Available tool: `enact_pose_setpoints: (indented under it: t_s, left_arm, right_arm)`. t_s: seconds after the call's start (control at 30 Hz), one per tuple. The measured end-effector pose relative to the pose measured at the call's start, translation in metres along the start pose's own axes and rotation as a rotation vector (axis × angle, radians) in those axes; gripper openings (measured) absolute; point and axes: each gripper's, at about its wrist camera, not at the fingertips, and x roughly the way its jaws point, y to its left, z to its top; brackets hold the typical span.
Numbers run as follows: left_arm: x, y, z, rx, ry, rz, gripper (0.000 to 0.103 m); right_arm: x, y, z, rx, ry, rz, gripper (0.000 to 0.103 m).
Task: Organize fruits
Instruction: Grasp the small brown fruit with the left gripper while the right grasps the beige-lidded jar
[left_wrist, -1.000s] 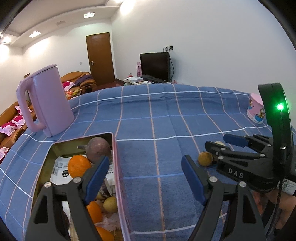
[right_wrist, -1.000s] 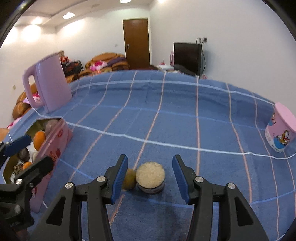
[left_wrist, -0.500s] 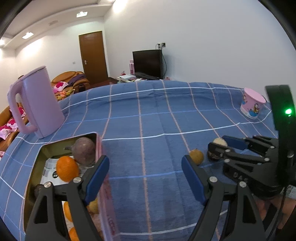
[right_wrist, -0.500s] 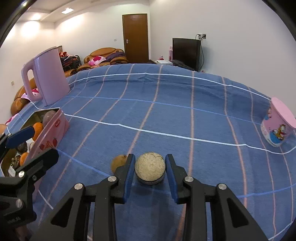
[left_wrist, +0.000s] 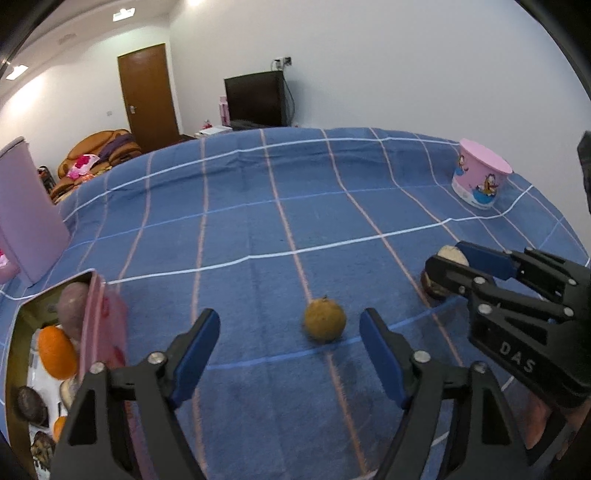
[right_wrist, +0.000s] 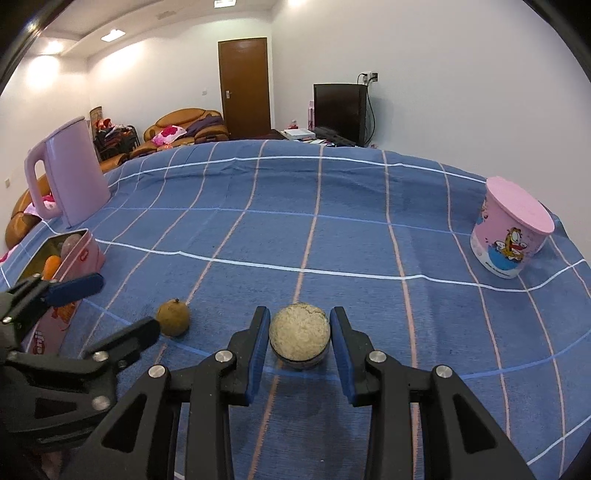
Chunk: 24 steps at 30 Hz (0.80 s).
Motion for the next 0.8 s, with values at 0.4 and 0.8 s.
enact_pose_setpoints:
  t_s: [0.4,0.8]
  left_arm:
    - [0.025,-0.002,0.001,-0.031,0.097,-0.099,0.029]
    - [0.009,-0.001,0.002,-0.029,0.017,-0.059,0.029]
  right_arm:
    - [0.001,-0.001,0.000,0.002,0.006,0.039,0.035]
    - [-0.007,0.011,-0.002,-0.043,-0.032,0.068,0.035]
